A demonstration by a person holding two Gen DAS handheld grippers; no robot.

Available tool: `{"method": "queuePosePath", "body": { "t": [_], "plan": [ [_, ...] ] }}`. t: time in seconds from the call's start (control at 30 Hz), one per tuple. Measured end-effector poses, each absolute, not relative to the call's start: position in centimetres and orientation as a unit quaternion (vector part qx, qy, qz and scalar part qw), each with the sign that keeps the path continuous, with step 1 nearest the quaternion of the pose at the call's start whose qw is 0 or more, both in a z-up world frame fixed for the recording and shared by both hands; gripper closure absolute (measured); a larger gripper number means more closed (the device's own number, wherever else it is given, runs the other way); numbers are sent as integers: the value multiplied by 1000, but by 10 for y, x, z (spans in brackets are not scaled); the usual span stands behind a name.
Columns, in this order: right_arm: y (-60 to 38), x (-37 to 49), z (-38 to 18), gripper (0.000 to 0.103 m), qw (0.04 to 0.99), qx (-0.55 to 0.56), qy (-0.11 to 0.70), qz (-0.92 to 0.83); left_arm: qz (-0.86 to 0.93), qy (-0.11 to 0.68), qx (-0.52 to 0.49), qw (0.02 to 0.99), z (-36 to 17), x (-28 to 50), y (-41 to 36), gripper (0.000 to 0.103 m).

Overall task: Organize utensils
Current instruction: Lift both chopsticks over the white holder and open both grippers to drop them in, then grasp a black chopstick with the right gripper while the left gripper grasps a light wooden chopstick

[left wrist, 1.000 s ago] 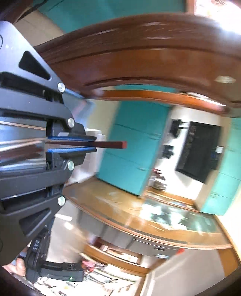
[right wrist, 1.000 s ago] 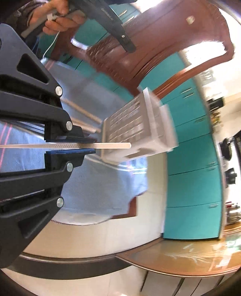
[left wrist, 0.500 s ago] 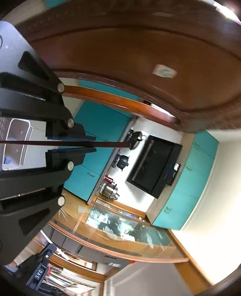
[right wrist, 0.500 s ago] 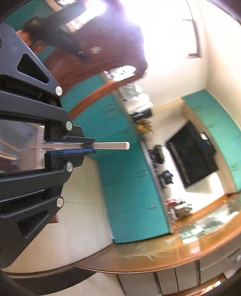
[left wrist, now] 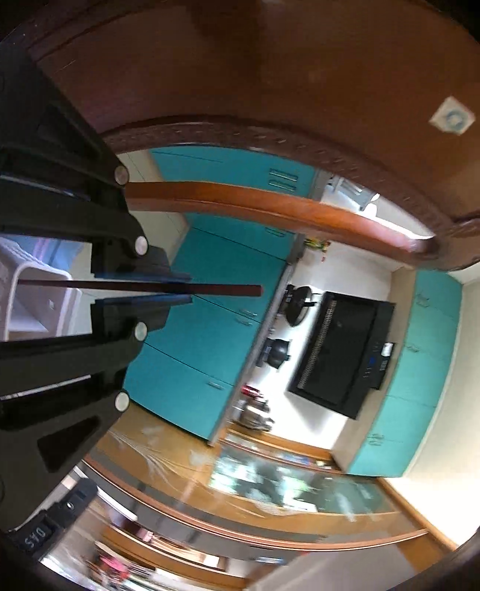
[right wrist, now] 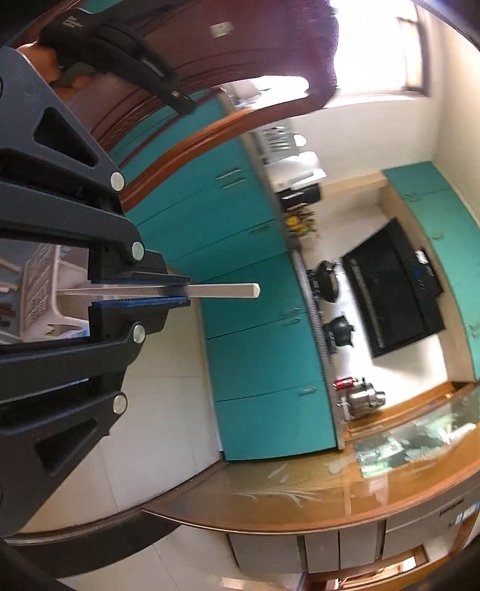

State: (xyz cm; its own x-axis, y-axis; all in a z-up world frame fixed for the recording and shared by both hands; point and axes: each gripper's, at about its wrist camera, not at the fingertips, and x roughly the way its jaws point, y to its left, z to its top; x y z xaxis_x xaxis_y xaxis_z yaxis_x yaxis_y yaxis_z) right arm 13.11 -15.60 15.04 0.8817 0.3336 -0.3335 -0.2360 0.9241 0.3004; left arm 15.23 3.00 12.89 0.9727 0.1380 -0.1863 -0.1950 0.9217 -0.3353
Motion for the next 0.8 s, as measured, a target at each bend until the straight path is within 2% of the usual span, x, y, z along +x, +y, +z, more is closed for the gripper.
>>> {"method": "queuePosePath", "body": {
  "t": [0.23,0.47,0.63,0.73,0.8],
  "plan": [
    [-147,119,136,96,964,89,204,144,81,91,-152,981,118,139,28,95],
    [-167,84,147,83,970,95,174,140,69,95,-148,982,109,103,41,68],
    [-184,47,132,80,972,78,152,162,56,134,-124,982,96,90,41,66],
    [-186,51,94,80,956,79,220,179,58,162,-100,980,86,88,37,64],
    [-175,76,54,80,923,80,329,186,53,186,-98,976,78,89,36,62]
  ]
}}
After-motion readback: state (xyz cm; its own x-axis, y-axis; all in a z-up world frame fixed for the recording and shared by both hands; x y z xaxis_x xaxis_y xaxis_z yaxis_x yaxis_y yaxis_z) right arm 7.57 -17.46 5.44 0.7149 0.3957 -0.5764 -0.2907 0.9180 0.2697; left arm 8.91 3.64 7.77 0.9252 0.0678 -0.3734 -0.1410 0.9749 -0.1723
